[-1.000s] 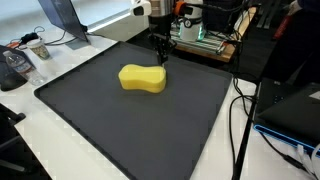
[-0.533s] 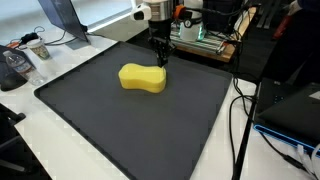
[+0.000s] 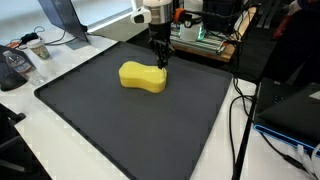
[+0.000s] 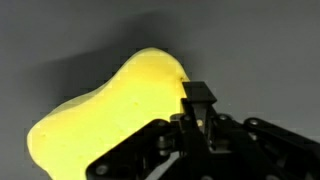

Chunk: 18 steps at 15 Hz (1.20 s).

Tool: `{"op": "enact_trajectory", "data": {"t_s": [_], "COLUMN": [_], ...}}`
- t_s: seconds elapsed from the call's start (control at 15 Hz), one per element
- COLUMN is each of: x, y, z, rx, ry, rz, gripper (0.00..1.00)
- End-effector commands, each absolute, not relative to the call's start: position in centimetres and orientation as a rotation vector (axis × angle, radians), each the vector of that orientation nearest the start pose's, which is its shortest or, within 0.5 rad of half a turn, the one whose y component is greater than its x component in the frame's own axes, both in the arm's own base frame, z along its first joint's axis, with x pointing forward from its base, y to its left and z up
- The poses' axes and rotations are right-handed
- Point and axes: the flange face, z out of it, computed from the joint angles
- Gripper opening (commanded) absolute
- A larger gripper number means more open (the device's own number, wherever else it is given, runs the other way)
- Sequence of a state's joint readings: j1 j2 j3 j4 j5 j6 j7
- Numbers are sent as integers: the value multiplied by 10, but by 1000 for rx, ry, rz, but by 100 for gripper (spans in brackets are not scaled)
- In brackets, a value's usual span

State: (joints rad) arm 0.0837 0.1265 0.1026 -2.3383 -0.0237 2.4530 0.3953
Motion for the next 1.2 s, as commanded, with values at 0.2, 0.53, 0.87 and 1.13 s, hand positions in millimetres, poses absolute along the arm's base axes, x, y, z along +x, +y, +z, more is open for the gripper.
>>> {"op": "enact_trajectory", "data": {"t_s": [0.2, 0.53, 0.87, 1.13], "x": [508, 509, 508, 508], "y": [94, 95, 96, 97], "z": [260, 256, 256, 255], "rx": [-3124, -3123, -3120, -3120], "ry": [328, 325, 319, 321], "rz": [18, 25, 27, 27], "gripper": [3, 3, 3, 3]}}
